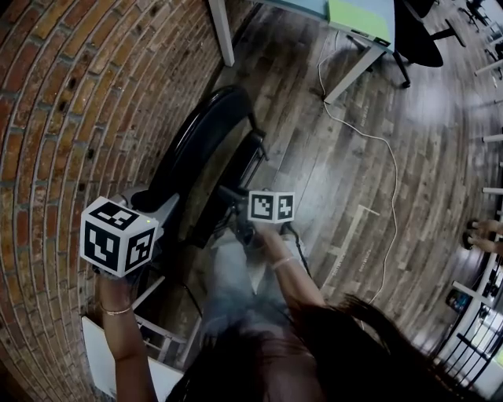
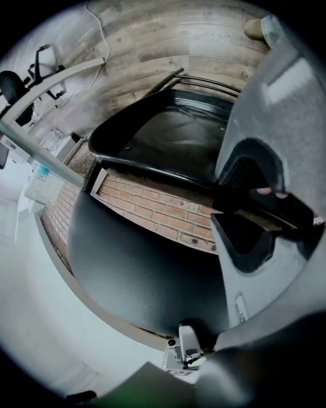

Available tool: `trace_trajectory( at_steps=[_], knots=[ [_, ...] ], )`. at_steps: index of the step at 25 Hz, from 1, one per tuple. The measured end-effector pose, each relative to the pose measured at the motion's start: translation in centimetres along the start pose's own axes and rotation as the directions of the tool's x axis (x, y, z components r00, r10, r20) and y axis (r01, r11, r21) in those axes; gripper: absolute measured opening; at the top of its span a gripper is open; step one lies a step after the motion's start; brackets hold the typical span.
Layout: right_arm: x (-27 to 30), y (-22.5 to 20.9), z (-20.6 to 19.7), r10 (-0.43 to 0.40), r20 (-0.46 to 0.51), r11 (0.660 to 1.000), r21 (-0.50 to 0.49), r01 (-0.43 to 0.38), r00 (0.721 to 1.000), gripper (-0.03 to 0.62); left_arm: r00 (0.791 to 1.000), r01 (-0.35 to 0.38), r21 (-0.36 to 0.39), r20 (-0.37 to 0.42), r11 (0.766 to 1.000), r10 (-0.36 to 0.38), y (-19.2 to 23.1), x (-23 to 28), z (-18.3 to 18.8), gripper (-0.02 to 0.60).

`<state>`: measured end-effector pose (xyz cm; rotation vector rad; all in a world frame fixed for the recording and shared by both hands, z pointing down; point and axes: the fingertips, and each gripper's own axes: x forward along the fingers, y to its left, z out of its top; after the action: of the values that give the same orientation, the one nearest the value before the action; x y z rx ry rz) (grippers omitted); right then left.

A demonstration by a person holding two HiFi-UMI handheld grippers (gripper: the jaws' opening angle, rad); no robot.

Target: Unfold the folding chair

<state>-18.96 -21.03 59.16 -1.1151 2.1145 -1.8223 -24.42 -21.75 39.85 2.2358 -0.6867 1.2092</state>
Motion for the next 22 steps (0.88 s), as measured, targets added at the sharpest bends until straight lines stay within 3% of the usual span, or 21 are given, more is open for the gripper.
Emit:
trace_trajectory(
  at_steps=[14, 22],
  knots=[
    [-4.6, -2.3, 1.1, 0.010, -0.009, 1.000, 0.004, -0.010, 1.000, 0.086, 1.000, 0.018, -0.062, -0.011, 0.998, -0.019, -3.5, 1.8, 0.9, 0.061],
    [-7.2, -3.2, 1.5, 0.034, -0.004, 0.999, -0.010, -0.034, 0.999, 0.086, 0.999, 0.049, -0.045, -0.003, 0.998, -0.050, -6.2, 2.7, 1.8, 0.072]
  ],
)
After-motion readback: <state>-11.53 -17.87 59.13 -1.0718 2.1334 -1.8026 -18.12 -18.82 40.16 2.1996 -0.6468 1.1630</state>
